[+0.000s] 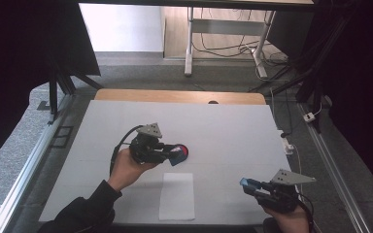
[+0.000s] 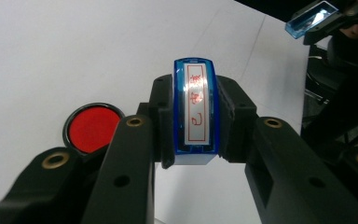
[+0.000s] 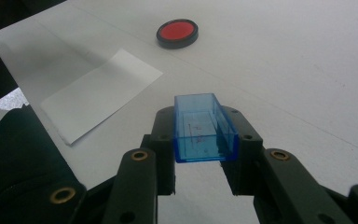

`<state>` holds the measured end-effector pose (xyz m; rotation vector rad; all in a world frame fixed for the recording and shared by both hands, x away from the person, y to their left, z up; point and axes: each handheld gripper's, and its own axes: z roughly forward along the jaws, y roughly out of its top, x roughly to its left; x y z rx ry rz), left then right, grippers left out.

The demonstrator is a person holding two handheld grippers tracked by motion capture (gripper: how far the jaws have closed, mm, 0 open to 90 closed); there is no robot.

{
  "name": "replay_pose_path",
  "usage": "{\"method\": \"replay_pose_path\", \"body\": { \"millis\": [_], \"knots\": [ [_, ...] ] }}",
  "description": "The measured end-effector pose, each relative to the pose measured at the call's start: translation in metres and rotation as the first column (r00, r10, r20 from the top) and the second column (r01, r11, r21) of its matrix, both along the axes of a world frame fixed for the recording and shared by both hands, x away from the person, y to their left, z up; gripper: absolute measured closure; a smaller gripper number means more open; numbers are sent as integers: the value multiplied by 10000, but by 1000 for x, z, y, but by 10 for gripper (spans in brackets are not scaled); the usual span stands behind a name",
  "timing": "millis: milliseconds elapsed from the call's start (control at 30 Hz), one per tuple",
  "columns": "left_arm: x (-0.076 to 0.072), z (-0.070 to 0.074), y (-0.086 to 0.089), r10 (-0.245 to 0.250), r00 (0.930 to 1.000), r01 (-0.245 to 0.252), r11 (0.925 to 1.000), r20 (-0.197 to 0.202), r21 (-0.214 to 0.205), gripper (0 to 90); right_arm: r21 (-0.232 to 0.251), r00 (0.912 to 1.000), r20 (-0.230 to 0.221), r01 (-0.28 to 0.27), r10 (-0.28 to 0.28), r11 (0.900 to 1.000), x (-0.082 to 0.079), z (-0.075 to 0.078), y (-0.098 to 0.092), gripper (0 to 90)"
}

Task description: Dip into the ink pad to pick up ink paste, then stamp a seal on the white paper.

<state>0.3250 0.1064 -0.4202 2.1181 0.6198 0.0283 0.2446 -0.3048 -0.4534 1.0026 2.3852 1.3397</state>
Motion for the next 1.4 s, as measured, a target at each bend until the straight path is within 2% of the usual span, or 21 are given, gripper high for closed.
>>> {"method": "replay_pose_path", "body": {
  "millis": [467, 1033, 1333, 1400],
  "knots": [
    [-20, -1, 0, -325, 9994, 325, 9995, -77, 22, 702, -53, 10000, -17, -56, 55, 10000, 0, 0, 1, 686],
    [-33, -10, 1, -395, 9988, 396, 9992, -293, 32, 702, -80, 10000, -10, -90, 90, 9999, 0, 0, 0, 686],
    [-38, -18, -2, -442, 9981, 451, 9988, -421, 201, 702, -98, 9999, 42, -118, 119, 9999, 0, 0, 1, 685],
    [-39, -20, -3, -445, 9984, 457, 9984, -347, 334, 702, -119, 9999, 55, -132, 133, 9998, -1, 0, 1, 685]
  ]
}}
